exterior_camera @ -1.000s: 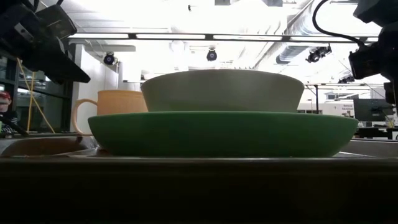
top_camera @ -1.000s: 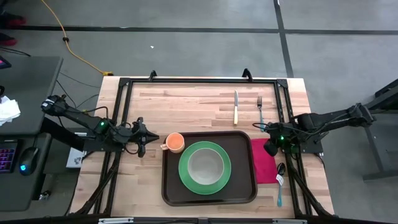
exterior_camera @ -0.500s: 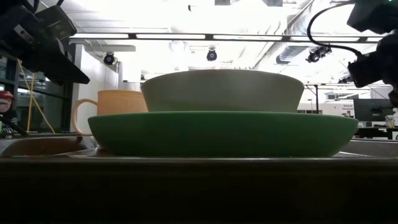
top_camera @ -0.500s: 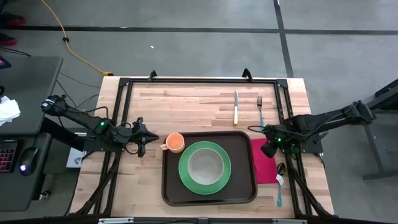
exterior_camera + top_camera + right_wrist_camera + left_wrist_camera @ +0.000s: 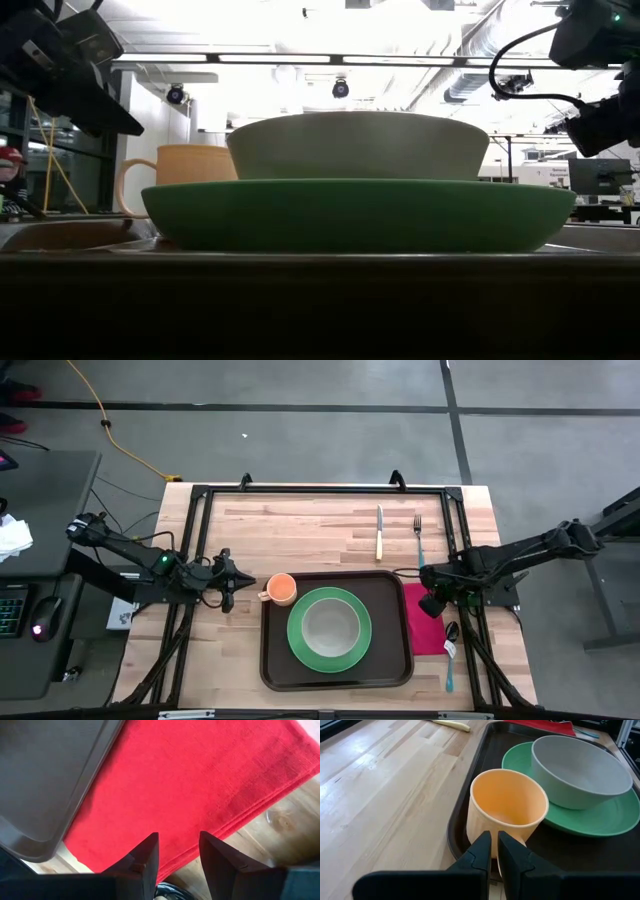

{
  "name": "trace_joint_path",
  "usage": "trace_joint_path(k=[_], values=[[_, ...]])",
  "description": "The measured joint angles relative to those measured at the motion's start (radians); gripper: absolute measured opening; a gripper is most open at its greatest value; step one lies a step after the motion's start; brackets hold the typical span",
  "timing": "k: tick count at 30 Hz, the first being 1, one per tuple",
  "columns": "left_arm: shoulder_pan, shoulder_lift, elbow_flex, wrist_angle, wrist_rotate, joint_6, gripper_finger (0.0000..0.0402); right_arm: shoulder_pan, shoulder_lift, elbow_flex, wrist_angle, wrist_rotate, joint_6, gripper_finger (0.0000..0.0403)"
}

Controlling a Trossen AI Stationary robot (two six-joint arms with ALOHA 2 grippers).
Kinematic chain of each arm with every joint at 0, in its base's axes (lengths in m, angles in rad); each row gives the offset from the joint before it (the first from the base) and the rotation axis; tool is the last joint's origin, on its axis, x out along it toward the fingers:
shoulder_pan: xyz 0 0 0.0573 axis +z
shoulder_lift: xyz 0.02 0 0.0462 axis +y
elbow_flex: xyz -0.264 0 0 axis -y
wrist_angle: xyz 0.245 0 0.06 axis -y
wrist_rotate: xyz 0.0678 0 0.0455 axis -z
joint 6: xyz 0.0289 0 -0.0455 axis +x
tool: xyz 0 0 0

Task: Set up tray
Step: Put the red napkin beside the green plate on the tray

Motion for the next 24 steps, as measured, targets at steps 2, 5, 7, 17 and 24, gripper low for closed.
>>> trace_joint_path(k=[2, 5, 7, 17, 24], values=[[0.0, 0.0, 0.0, 0.0, 0.0, -0.001, 0.0062, 0.0, 0.0, 0.0, 0.0, 0.0, 0.0, 0.0119], [0.0, 0.0, 0.0, 0.0, 0.0, -0.009, 0.0062, 0.0, 0.0, 0.0, 0.0, 0.0, 0.001, 0.0119], [0.0, 0.0, 0.0, 0.0, 0.0, -0.011, 0.0062, 0.0, 0.0, 0.0, 0.001, 0.001, 0.004, 0.0119], [0.0, 0.0, 0.0, -0.001, 0.0, -0.011, 0.0062, 0.0, -0.001, -0.001, 0.003, -0.005, -0.01, 0.0119], [0.0, 0.0, 0.0, -0.017, 0.0, -0.012, 0.0062, 0.0, -0.001, -0.001, 0.001, -0.02, -0.034, 0.0119]])
